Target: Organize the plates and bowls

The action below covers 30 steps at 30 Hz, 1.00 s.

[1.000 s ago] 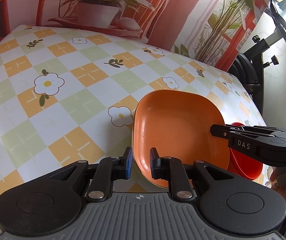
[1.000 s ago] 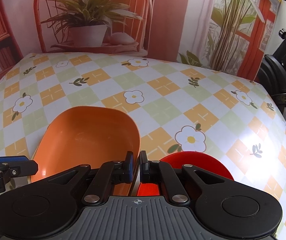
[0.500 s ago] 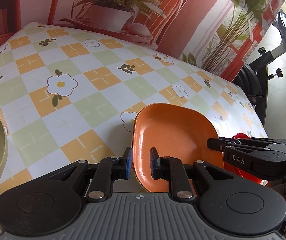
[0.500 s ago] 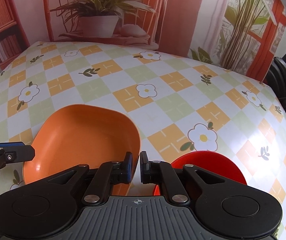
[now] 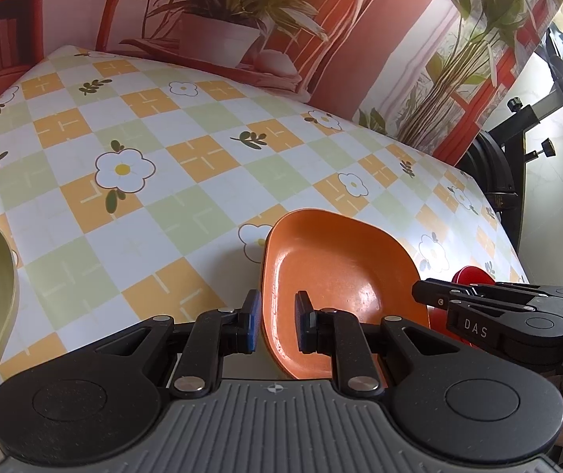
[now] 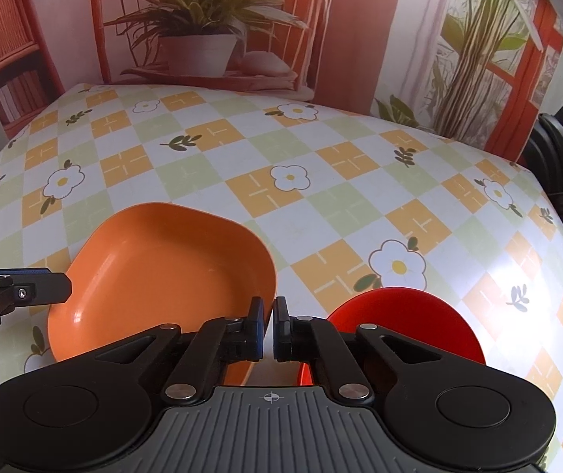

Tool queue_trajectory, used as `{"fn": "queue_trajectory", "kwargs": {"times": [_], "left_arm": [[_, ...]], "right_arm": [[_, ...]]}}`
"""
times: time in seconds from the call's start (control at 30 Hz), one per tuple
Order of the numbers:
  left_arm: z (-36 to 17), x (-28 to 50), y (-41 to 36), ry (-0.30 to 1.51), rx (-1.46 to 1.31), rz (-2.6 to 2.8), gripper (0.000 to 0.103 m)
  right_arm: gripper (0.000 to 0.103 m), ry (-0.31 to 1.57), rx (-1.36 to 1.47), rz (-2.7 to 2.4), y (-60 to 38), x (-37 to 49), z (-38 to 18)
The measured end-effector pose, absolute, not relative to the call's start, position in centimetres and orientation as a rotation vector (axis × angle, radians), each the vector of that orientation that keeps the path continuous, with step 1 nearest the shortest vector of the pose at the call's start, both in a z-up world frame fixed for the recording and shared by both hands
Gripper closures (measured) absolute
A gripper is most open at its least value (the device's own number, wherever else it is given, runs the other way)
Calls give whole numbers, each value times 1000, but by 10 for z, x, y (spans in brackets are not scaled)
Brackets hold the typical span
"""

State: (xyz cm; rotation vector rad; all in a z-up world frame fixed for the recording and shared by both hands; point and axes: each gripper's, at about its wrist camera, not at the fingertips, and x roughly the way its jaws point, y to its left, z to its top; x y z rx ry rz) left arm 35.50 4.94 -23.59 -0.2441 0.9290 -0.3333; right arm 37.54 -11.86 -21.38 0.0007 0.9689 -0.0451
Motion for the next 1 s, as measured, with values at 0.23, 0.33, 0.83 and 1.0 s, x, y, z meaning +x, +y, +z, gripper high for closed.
{"fn": "queue_trajectory", "kwargs": {"times": [0.23,0.33,0.83,1.0], "left_arm": [[-220,353,62,891,-248,-324,84],[-202,352,78,844,-223,-317,84],[-157,331,237,759,-203,-50,84],[-160,326,271,776,-207,-5,84]], "right_arm": [[99,921,74,4,-116,373,-198],[99,880,67,43,-103,376,-186],[99,820,85,266,8,417,-170],[98,830,71,335,52,427,-176]]}}
